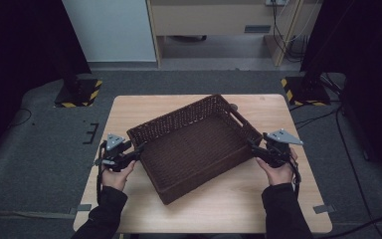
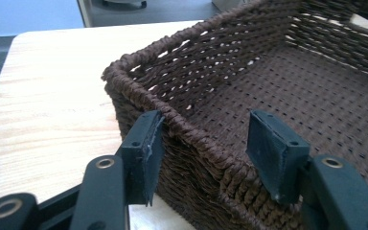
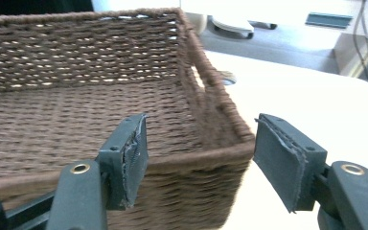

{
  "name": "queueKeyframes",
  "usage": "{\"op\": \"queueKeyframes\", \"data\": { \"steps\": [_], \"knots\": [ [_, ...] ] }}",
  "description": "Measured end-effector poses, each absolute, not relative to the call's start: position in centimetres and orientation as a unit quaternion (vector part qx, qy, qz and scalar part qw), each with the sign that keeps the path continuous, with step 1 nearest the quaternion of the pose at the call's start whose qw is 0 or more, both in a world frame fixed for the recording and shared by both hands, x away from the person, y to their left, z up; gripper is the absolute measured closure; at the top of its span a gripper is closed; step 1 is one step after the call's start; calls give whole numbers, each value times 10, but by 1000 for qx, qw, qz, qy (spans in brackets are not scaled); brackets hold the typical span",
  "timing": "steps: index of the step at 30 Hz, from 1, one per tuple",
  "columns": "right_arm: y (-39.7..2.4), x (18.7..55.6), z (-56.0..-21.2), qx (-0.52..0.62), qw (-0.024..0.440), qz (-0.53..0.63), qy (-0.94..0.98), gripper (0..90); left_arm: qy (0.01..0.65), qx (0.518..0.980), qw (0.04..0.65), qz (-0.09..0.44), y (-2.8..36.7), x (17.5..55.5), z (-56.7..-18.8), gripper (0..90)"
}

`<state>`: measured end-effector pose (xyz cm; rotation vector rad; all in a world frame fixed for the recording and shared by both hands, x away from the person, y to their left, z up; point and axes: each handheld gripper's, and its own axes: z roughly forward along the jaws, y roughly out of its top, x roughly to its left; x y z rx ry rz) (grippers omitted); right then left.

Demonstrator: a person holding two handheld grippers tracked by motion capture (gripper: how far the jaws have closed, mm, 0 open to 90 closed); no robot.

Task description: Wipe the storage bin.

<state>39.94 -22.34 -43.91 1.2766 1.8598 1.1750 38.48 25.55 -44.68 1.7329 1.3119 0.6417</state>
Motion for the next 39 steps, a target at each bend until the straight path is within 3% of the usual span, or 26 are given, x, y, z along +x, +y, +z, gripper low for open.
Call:
{"op": "queueKeyframes", "data": {
  "steps": [12,19,27,39],
  "knots": [
    [-231,403,-444,487,270,445,701,434,516,704,430,232,251,373,-442,398],
    [-228,400,-440,482,273,433,711,444,523,705,426,217,252,379,-449,426],
    [-230,411,-442,482,277,419,718,574,520,713,413,226,248,385,-449,430],
    [-222,390,-433,474,268,380,747,581,529,707,409,231,251,374,-446,452]
  ]
}}
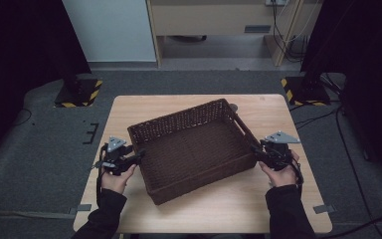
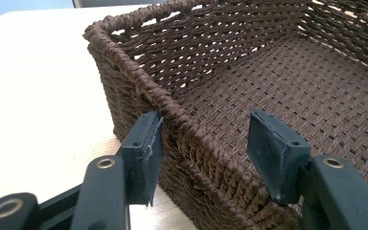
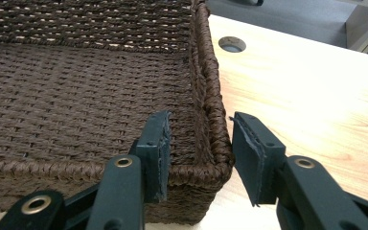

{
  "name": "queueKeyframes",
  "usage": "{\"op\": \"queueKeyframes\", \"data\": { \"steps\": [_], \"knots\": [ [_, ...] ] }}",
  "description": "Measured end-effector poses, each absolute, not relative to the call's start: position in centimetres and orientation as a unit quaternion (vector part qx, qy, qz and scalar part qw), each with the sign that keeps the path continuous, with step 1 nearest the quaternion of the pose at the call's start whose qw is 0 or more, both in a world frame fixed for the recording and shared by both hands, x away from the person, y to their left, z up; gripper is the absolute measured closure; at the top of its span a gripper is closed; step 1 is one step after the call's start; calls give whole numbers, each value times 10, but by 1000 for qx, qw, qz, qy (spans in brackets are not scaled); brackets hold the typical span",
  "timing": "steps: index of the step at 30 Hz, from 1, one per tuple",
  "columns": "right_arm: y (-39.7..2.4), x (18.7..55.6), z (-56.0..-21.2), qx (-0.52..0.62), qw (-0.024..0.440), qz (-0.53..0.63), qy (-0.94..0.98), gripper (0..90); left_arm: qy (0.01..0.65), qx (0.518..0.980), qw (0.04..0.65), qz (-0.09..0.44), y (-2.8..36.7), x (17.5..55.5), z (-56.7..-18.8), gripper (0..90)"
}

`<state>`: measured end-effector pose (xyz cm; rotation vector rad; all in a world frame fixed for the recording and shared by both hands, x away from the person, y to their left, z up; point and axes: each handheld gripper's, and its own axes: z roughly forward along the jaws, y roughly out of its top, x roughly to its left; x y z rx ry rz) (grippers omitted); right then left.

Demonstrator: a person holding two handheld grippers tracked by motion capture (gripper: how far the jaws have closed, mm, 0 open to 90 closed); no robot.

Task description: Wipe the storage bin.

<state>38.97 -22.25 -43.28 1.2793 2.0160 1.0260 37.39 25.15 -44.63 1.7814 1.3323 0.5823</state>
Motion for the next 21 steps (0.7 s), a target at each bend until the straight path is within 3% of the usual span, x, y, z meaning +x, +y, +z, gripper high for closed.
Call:
{"op": "queueKeyframes", "data": {
  "steps": [6,13,17,21],
  "knots": [
    [-224,397,-436,463,273,384,750,522,525,714,397,237,250,381,-448,482],
    [-223,403,-441,458,280,375,756,781,519,719,395,241,251,385,-448,477],
    [-222,395,-439,456,271,370,763,796,515,719,396,247,251,378,-444,407],
    [-222,379,-440,455,261,380,762,789,510,723,391,252,249,371,-442,398]
  ]
}}
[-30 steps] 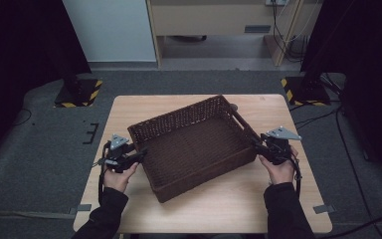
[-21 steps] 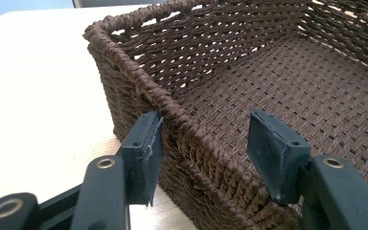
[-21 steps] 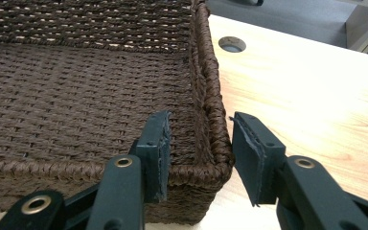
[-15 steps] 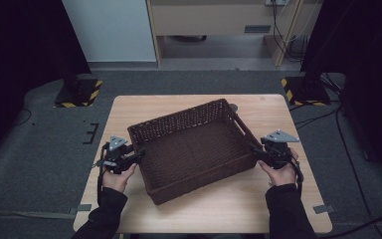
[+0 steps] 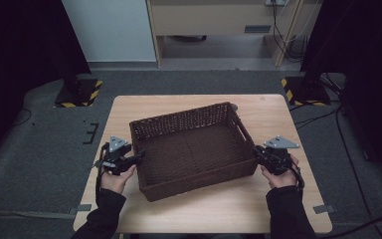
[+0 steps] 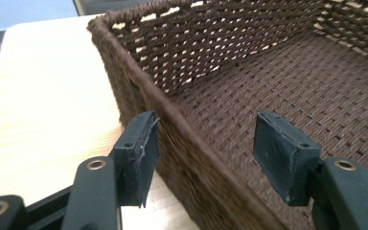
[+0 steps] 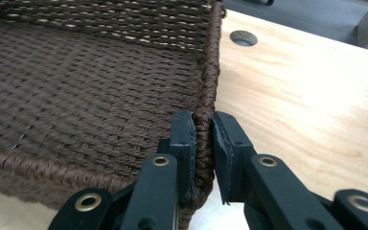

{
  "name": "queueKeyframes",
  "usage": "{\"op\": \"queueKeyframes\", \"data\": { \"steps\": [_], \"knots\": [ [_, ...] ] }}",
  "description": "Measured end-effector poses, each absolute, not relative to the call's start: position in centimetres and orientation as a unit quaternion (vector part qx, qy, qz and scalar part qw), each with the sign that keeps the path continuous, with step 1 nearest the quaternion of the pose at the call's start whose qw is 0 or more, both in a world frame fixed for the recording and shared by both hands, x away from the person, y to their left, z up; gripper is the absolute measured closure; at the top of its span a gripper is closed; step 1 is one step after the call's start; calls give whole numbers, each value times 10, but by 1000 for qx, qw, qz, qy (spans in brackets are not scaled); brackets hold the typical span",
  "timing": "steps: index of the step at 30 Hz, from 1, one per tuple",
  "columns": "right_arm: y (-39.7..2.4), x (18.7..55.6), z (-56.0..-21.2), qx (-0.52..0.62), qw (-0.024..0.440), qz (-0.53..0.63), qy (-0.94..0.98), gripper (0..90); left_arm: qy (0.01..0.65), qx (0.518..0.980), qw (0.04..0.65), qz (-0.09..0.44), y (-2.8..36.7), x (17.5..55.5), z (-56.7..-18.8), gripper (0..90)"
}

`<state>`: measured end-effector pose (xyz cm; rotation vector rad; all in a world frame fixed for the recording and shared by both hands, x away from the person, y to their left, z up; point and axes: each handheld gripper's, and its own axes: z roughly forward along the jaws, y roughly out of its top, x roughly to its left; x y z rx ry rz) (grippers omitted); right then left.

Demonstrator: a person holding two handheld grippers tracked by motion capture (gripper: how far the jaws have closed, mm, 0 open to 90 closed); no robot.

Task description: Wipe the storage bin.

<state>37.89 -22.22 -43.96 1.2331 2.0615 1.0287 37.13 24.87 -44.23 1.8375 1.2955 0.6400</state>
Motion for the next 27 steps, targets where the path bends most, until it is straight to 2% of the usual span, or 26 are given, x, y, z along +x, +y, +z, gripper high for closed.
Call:
{"op": "queueKeyframes", "data": {
  "steps": [4,6,11,15,18,22,27],
  "knots": [
    [-220,369,-439,451,257,383,764,747,509,733,375,252,246,371,-448,433],
    [-220,371,-438,446,259,393,761,682,511,735,371,247,246,373,-453,492],
    [-224,381,-440,440,267,409,753,634,514,732,381,235,251,379,-453,524],
    [-223,387,-441,436,253,423,753,650,513,730,386,234,254,385,-454,537],
    [-218,387,-442,432,243,421,760,741,510,732,385,236,256,386,-454,535],
    [-214,382,-444,435,251,406,764,747,503,737,381,241,254,382,-455,491],
    [-213,368,-445,443,248,414,755,739,503,737,384,238,258,379,-455,503]
  ]
}}
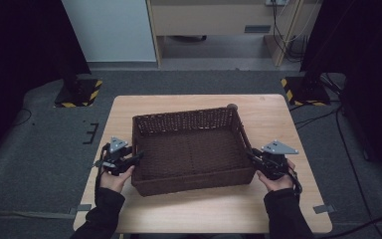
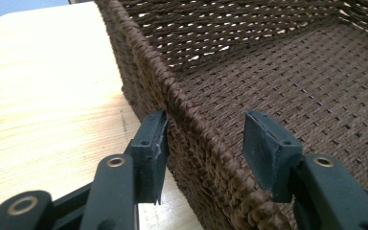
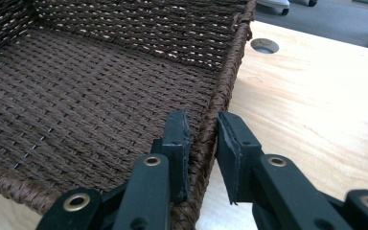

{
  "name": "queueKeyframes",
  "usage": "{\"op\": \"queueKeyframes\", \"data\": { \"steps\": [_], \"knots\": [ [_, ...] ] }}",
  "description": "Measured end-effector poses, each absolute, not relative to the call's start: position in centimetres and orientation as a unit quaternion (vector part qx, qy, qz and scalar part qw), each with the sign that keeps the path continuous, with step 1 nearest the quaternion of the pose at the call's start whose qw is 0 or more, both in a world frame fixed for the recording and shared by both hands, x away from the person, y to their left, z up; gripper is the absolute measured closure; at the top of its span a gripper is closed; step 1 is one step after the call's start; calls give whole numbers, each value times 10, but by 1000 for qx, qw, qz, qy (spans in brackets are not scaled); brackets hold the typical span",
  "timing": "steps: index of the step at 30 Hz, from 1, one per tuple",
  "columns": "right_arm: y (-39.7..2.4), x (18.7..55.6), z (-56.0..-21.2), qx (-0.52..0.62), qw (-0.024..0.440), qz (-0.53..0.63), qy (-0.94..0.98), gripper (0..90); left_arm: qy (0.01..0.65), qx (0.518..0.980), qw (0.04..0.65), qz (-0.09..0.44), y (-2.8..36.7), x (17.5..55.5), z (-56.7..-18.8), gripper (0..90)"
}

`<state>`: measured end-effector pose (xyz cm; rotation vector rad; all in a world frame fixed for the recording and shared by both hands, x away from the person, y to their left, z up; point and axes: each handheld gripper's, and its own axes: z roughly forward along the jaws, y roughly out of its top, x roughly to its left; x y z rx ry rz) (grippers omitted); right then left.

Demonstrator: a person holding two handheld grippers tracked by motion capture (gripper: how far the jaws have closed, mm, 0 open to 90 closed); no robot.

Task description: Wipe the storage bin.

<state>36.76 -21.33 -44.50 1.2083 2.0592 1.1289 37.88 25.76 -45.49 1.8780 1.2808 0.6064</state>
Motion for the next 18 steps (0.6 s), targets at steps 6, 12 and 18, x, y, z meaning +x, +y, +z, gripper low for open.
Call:
{"op": "queueKeyframes", "data": {
  "steps": [6,12,18],
  "knots": [
    [-216,369,-437,432,252,426,754,675,503,739,381,235,258,382,-454,566],
    [-224,379,-431,431,262,446,739,641,503,739,384,231,264,392,-454,609],
    [-220,388,-436,430,253,454,738,633,501,739,388,229,267,395,-455,614]
  ]
}}
